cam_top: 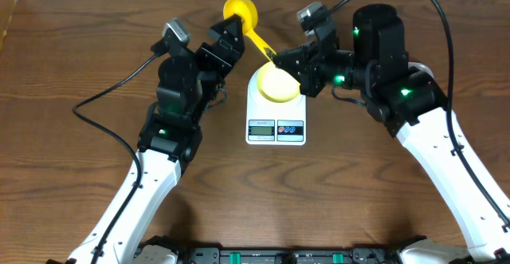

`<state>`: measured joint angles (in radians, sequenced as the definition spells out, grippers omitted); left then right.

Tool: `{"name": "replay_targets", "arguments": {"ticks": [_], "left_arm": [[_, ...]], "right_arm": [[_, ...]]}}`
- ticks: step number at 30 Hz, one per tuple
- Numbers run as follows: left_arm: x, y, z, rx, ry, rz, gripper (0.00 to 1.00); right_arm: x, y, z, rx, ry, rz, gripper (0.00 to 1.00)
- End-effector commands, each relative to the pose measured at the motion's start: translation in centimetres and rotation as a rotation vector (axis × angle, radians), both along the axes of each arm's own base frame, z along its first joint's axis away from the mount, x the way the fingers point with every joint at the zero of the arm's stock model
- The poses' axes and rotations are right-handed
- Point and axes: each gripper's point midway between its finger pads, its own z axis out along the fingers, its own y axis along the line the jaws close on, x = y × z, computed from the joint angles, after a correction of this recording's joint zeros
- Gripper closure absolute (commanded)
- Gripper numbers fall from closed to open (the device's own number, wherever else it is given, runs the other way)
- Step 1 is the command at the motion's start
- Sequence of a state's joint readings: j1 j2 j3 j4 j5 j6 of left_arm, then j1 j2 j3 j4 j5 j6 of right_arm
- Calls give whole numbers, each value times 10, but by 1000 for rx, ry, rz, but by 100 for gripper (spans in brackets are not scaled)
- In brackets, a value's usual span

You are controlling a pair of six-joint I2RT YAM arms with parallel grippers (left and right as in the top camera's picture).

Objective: Scoop item into bowl and weigh 50g on scale
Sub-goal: 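Grasp the scoop handle with the right gripper beside the left gripper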

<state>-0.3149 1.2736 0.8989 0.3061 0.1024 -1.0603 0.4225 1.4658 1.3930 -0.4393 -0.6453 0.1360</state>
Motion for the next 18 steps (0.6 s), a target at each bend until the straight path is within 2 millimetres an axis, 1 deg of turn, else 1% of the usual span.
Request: {"name": "replay_targets", "arguments": {"ticks": [1, 3, 4, 6, 8, 9, 10, 11, 16, 18], "left_arm": [[0, 0, 0, 75, -12, -18, 4], [0, 0, -2, 134, -25, -28, 4], [-1, 0, -3, 159, -32, -33, 5], [-1, 0, -2, 166, -35, -34, 13], [-1, 0, -2, 166, -35, -34, 27], [-1, 0, -3, 166, -35, -34, 39], [-1, 0, -3, 166, -35, -34, 44], [-1, 0, -3, 166, -34, -34, 47], [-1, 0, -2, 166, -35, -34, 49], [-1, 0, -2, 166, -35, -34, 53]], "right_arm": [[1, -2, 5, -29, -59, 8, 99], [0, -2, 4, -33, -58, 11, 99], [0, -2, 4, -33, -57, 11, 99], [0, -2, 4, -33, -57, 10, 99], [-1, -2, 4, -34, -56, 11, 99], [-1, -2, 3, -35, -55, 11, 99], [-1, -2, 3, -36, -52, 11, 99], [-1, -2, 3, -36, -51, 11, 99], [-2, -2, 2, -37, -47, 12, 99], [-3, -2, 2, -35, -43, 18, 99]]}}
